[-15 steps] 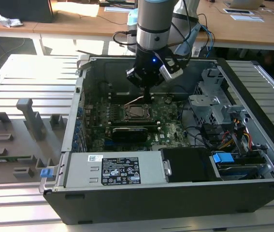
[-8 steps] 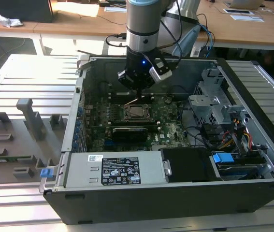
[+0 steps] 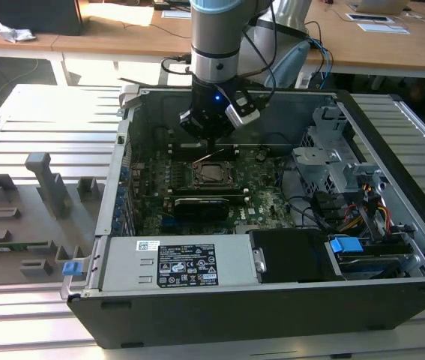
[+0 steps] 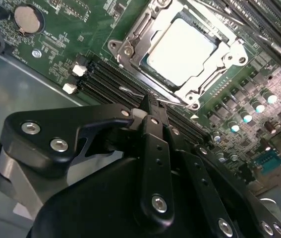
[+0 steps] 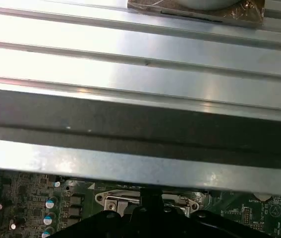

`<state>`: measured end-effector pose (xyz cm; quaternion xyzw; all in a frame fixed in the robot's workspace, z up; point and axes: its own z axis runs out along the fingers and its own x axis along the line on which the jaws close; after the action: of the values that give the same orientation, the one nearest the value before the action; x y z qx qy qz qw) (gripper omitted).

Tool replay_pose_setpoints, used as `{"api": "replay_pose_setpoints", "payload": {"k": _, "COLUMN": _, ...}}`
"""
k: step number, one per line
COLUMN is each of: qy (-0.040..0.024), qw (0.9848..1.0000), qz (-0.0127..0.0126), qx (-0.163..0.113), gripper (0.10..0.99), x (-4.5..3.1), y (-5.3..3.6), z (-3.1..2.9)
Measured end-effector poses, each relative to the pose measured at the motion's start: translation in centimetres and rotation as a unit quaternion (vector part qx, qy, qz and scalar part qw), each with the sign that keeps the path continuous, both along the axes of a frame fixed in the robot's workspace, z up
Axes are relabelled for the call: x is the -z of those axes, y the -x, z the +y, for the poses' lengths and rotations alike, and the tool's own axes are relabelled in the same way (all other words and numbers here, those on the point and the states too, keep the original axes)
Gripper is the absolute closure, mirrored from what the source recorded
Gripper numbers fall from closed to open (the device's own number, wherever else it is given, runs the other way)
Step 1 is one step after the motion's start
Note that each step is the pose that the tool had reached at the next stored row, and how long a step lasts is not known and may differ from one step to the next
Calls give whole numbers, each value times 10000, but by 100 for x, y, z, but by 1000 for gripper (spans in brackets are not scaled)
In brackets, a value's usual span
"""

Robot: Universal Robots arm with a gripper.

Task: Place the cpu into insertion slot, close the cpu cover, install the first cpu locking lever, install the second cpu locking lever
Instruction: 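Install the first cpu locking lever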

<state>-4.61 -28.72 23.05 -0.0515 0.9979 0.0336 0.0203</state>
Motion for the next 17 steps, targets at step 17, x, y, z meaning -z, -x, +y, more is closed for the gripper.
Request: {"api": "replay_pose_setpoints", "payload": {"k": 17, "qy": 18, "qw": 10000, "qz": 1, "qx": 0, "gripper": 980, "x": 107, "y": -137, "z": 40}}
